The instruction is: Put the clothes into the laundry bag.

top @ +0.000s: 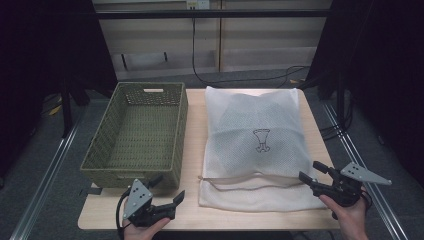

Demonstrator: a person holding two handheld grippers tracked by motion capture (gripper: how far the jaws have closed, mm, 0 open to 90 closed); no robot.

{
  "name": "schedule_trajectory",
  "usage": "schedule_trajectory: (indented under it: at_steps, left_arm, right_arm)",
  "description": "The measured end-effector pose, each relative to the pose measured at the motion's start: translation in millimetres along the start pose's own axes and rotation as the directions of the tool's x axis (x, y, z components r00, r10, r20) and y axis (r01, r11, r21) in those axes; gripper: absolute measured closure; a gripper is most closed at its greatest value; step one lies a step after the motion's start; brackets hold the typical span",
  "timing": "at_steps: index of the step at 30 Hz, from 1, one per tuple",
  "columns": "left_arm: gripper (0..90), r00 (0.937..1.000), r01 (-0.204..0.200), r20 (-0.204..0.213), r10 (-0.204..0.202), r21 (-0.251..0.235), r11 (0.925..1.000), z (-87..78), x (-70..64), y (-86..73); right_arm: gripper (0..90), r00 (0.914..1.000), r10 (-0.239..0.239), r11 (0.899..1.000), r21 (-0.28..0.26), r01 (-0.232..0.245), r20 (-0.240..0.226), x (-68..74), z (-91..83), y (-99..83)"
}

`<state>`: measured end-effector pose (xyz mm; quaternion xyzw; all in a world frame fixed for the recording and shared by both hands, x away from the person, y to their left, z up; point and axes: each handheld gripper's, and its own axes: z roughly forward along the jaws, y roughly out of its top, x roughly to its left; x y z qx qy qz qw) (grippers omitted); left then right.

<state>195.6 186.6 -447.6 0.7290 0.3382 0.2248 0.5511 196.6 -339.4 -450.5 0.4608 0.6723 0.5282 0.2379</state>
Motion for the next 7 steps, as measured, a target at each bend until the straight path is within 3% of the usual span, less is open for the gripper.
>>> schedule_trajectory:
  at_steps: [3, 7]
  left_arm:
    - [16.1, 0.9998, 0.011, -0.015, -0.011, -0.042, 0.9991, -6.4, 2.0, -1.5]
    - [16.1, 0.9995, 0.023, -0.022, -0.024, -0.045, 0.9987, -5.4, 5.5, -1.7]
  right_arm:
    - [28.0, 0.9999, -0.01, 1.0, 0.014, 0.01, 0.005, -1.3, 2.5, -0.6]
    - [29.1, 0.9997, -0.025, 0.999, 0.026, 0.025, -0.005, -1.4, 5.4, -1.1]
